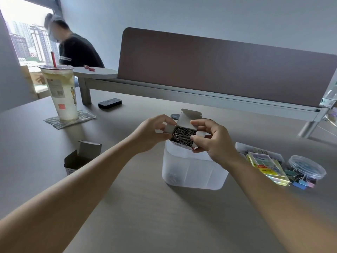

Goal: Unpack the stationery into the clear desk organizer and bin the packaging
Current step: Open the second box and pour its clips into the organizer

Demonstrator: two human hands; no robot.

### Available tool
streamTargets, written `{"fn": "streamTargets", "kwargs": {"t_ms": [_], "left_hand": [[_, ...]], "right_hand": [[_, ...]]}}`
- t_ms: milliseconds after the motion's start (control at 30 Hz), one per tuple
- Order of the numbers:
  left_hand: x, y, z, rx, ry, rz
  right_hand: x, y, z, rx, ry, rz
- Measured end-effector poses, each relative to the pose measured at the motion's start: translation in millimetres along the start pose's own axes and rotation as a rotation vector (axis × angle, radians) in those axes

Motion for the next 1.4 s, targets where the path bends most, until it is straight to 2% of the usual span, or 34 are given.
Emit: {"fn": "streamTargets", "kwargs": {"t_ms": [233,367,667,1033,1400], "left_hand": [[-1.7,0.6,0.2,0.069,-0.048,0.027],[0.7,-1.9,0.4,0.078,-0.017,-0.035],[3.8,1.1,2.6,0.117,-0.026,0.034],[2.8,2.7,4.8,0.074,-0.114,0.054],[3.9,6.1,4.6,0.120,-0.074,0.108]], "right_hand": [[3.4,1.0,-1.1,-0.044,-0.020,0.018],[5.0,2.2,-1.0,-0.063,-0.013,0.032],[3.4,-1.3,4.0,-0.074,0.018,0.146],[3.0,-3.8,9.1,-0.088,0.032,0.227],[2.7,-4.6,14.1,-0.095,-0.003,0.278]]}}
Point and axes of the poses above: each hand's wrist, its own z-axis away from the middle knuckle, its own x-axis out of the palm, y = z × x, the point moved 3 cm from there along -z, towards the middle knuckle, and after that the axes turned 9 degrees about -y, right-handed, at the moved point
